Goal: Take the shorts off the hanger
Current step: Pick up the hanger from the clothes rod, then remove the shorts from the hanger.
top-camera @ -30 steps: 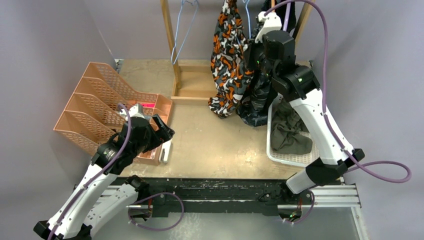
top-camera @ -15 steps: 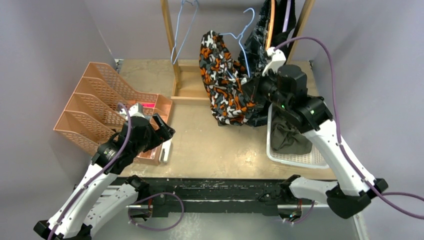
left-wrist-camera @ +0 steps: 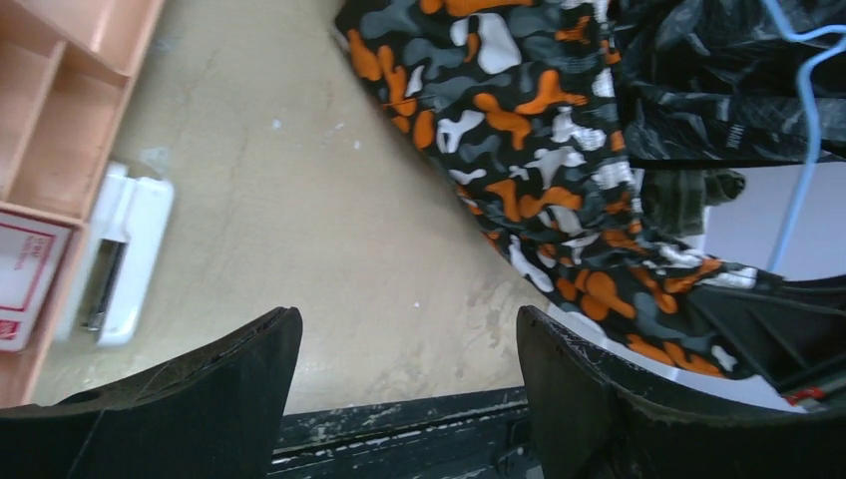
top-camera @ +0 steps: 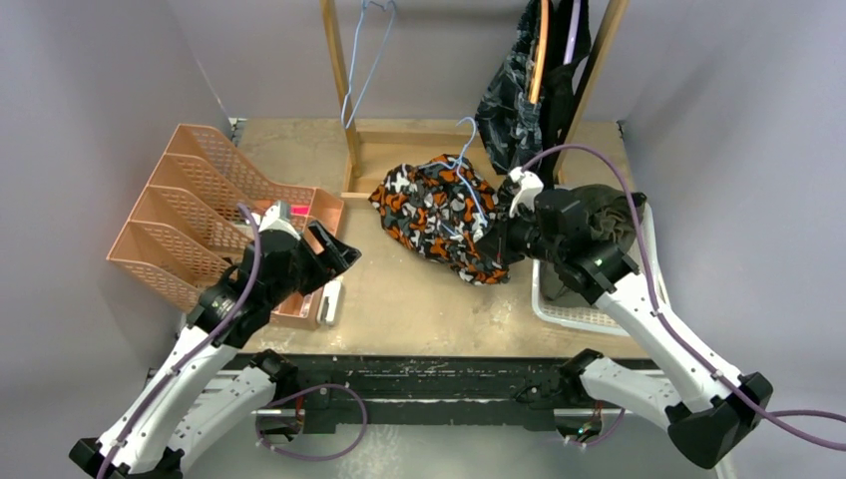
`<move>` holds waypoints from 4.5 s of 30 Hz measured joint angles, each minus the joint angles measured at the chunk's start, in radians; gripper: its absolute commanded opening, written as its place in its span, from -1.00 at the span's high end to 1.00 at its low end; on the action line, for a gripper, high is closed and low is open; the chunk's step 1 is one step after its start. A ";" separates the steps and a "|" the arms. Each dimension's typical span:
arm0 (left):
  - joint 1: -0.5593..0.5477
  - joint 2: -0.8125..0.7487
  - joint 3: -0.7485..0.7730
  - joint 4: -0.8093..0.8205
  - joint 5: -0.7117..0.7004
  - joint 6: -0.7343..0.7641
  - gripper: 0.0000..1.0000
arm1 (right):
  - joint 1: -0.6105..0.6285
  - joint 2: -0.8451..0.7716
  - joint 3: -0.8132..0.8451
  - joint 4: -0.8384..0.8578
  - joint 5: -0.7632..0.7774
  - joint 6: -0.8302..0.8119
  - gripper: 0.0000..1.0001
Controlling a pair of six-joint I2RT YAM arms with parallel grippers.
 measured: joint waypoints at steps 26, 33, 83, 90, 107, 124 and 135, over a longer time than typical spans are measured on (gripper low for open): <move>-0.274 0.238 -0.084 0.546 0.046 -0.160 -0.22 | 0.518 0.153 -0.132 0.221 0.399 0.137 1.00; -0.282 0.269 -0.110 0.665 0.011 -0.210 0.07 | 0.575 0.197 -0.132 0.252 0.438 0.160 1.00; -0.298 0.187 -0.171 0.525 -0.050 -0.217 1.00 | 0.607 0.071 -0.037 0.252 0.314 0.330 0.11; -0.298 0.177 -0.160 0.485 -0.067 -0.210 1.00 | 0.607 0.089 -0.037 0.241 0.309 0.328 0.14; -0.298 0.168 -0.144 0.455 -0.077 -0.210 1.00 | 0.607 0.240 0.002 0.213 0.290 0.295 0.89; -0.298 0.168 -0.115 0.409 -0.100 -0.207 1.00 | 0.608 0.232 0.002 0.217 0.312 0.302 1.00; -0.298 0.147 -0.057 0.289 -0.186 -0.183 1.00 | 0.608 0.210 -0.002 0.239 0.278 0.270 1.00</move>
